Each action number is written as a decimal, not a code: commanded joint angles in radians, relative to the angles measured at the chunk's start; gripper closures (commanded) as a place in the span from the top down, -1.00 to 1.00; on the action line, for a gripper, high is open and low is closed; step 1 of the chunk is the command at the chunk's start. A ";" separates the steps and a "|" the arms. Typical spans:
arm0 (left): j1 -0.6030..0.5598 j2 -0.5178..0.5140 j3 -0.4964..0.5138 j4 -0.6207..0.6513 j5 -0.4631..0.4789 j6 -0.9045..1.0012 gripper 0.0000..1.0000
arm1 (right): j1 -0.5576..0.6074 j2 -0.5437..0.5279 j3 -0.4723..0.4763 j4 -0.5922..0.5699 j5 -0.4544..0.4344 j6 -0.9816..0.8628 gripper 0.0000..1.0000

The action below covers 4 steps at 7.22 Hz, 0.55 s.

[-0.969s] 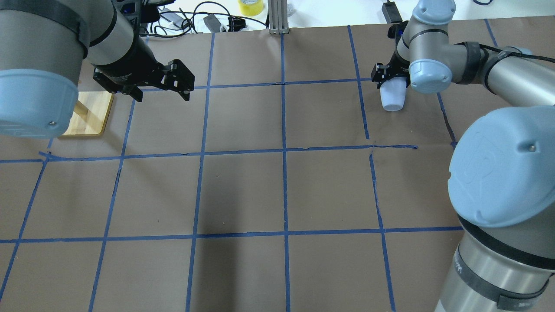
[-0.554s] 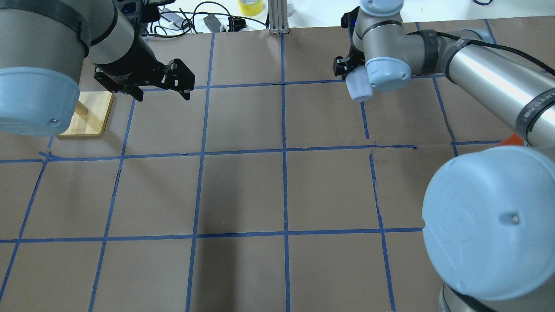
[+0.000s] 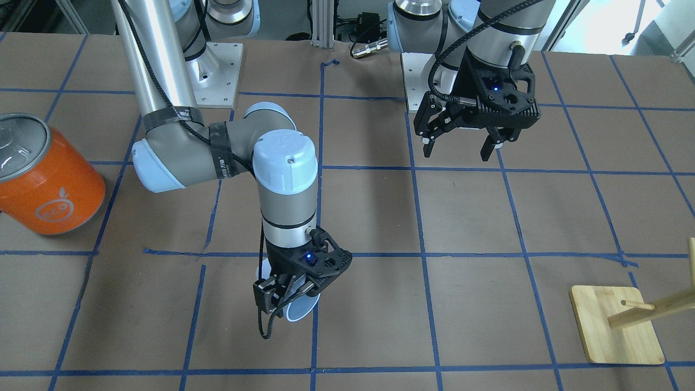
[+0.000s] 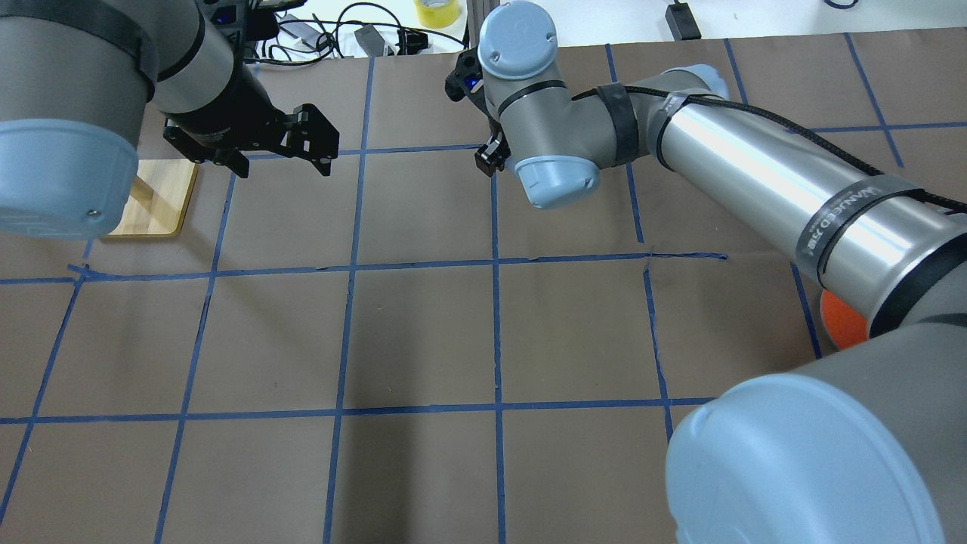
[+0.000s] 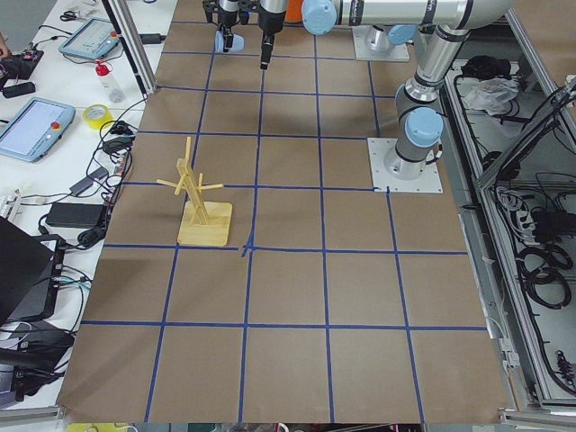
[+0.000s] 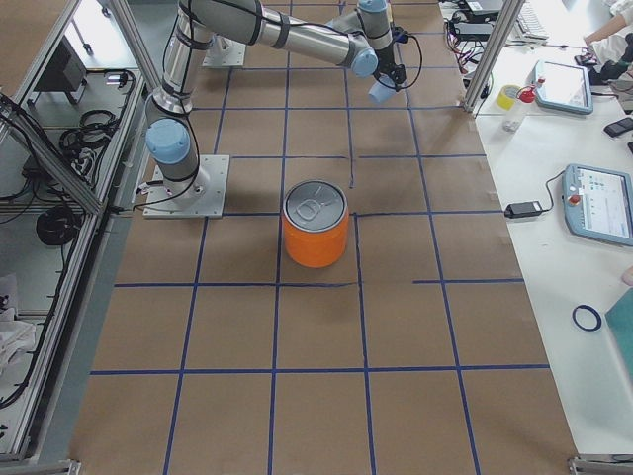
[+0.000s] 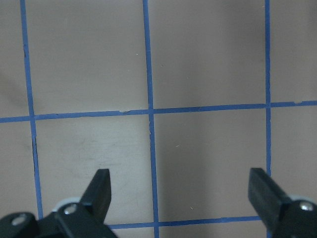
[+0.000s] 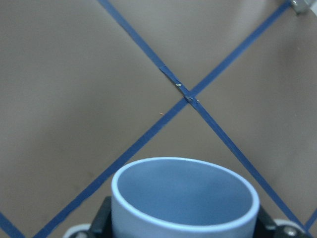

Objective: Flip cup
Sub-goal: 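Carry the white cup with the right gripper toward the left gripper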

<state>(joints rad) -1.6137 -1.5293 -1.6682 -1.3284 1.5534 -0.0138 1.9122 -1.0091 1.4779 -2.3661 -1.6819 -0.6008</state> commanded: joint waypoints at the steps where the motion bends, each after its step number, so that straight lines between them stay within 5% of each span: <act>1: 0.000 -0.002 -0.001 0.000 -0.001 0.000 1.00 | 0.074 0.042 0.005 -0.007 0.002 -0.239 -0.53; 4: 0.000 -0.003 0.001 0.000 -0.001 0.000 1.00 | 0.109 0.079 0.005 -0.067 0.008 -0.560 -0.53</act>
<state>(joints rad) -1.6137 -1.5307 -1.6687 -1.3285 1.5531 -0.0138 2.0058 -0.9393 1.4824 -2.4204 -1.6769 -1.0576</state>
